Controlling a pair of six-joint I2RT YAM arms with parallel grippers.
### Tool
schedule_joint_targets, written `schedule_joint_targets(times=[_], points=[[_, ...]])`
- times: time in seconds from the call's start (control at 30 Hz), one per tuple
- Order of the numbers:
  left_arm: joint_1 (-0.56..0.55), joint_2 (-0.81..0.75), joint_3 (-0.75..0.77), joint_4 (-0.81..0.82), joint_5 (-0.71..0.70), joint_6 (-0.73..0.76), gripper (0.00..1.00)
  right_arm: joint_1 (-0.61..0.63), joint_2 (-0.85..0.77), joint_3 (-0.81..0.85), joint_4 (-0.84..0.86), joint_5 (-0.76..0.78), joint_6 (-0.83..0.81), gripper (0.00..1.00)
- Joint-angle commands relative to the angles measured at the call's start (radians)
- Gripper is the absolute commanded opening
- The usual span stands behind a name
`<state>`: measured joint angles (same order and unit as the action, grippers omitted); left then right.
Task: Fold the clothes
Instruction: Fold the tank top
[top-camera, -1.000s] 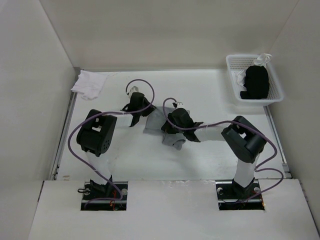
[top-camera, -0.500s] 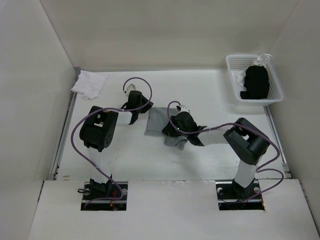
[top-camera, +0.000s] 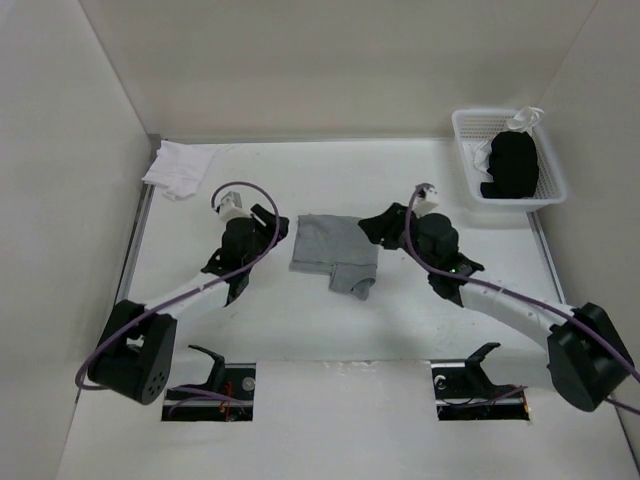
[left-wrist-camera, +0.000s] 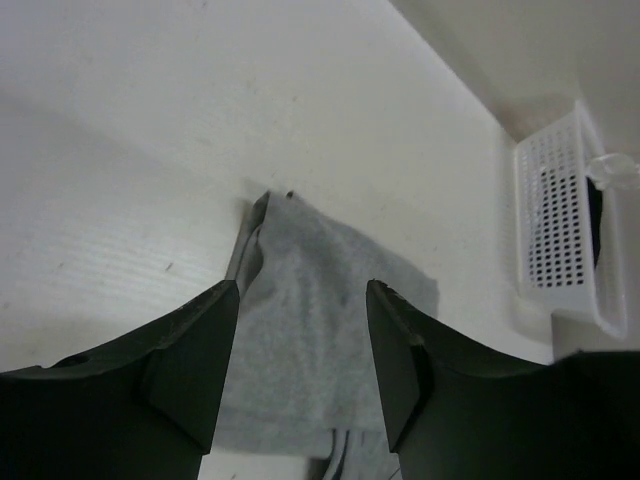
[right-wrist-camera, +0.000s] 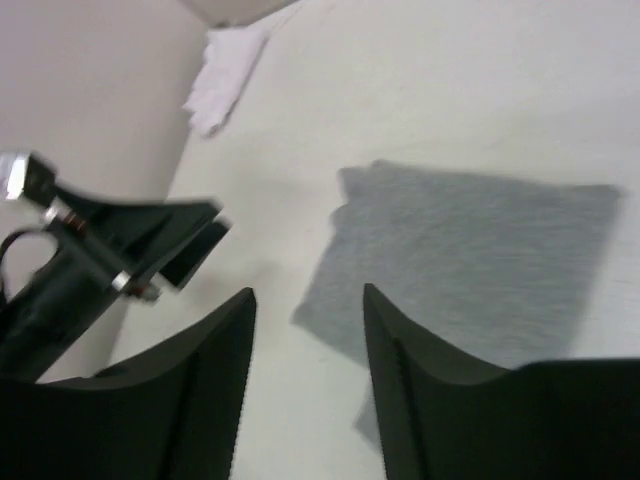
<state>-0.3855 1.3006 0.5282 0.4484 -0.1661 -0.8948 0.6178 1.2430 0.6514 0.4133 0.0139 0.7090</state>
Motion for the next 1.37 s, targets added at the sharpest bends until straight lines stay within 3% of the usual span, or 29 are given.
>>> schedule_joint_targets(times=[0.0,0.13,0.23,0.3,0.47,0.57,1.23,1.33], points=[[-0.022,-0.107,-0.092,-0.052,0.002,0.079,0.55,-0.08,-0.077,-0.096,0.033,0.044,-0.029,0.47],[-0.023,-0.24,-0.166,-0.16,-0.001,0.083,0.6,-0.154,-0.148,-0.197,0.073,0.081,-0.022,0.12],[-0.003,-0.31,-0.192,-0.221,-0.007,0.08,0.61,-0.192,-0.149,-0.252,0.113,0.118,-0.005,0.07],[0.018,-0.336,-0.197,-0.257,-0.007,0.08,0.62,-0.22,-0.129,-0.257,0.114,0.115,0.006,0.1],[0.053,-0.343,-0.189,-0.316,0.007,0.085,0.63,-0.24,-0.119,-0.26,0.114,0.118,0.01,0.45],[0.058,-0.324,-0.18,-0.326,0.011,0.097,0.63,-0.253,-0.132,-0.274,0.117,0.123,0.014,0.54],[0.029,-0.228,-0.109,-0.32,0.011,0.161,0.62,-0.281,-0.12,-0.279,0.117,0.112,0.032,0.57],[0.02,-0.205,-0.096,-0.324,0.013,0.171,0.66,-0.28,-0.117,-0.277,0.116,0.112,0.032,0.57]])
